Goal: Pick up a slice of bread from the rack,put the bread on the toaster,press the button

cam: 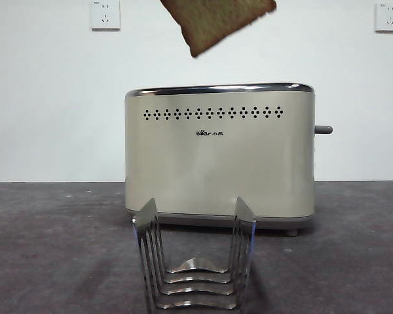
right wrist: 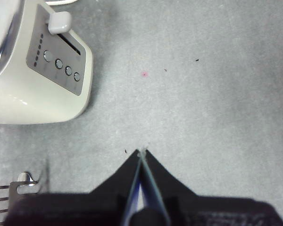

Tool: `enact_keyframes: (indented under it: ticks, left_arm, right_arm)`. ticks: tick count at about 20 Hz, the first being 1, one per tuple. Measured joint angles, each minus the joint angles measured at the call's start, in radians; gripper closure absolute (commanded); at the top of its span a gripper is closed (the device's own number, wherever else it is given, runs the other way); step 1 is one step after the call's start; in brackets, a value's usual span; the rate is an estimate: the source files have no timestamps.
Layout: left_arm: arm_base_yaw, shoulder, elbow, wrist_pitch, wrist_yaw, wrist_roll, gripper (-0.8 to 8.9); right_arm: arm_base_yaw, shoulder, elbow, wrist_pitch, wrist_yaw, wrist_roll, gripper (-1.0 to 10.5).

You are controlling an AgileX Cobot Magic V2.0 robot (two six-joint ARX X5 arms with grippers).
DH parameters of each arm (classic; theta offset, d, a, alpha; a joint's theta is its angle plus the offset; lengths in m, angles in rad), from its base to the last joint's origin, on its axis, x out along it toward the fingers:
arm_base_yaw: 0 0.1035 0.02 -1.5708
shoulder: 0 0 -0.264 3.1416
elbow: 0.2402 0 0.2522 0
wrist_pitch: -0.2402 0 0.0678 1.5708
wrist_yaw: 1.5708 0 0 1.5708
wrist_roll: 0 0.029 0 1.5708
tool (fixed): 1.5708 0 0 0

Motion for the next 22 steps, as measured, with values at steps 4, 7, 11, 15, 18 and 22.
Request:
enact_keyframes:
  ticks: [4, 7, 11, 15, 18, 22]
  left_arm:
    - [0.005, 0.037, 0.000, -0.002, 0.007, -0.008, 8.23]
    - [0.016, 0.066, 0.000, -0.002, 0.007, -0.011, 8.23]
    - [0.045, 0.092, 0.000, -0.002, 0.008, -0.011, 8.23]
    - [0.071, 0.114, 0.000, -0.001, 0.008, -0.009, 8.23]
    - [0.074, 0.127, 0.000, -0.002, 0.011, 0.002, 8.23]
    - [0.076, 0.143, 0.000, -0.032, 0.011, 0.034, 8.23]
  right_arm:
    - [0.000, 0.000, 0.000, -0.001, 0.007, 0.000, 9.5]
    - [0.000, 0.000, 0.000, -0.005, 0.027, 0.000, 9.5]
    - [0.000, 0.000, 0.000, -0.006, 0.028, 0.000, 9.5]
    - [0.000, 0.000, 0.000, -0.006, 0.029, 0.000, 9.5]
    - [0.000, 0.000, 0.000, -0.006, 0.046, 0.000, 9.5]
    - [0.000, 0.000, 0.000, -0.006, 0.071, -0.003, 9.5]
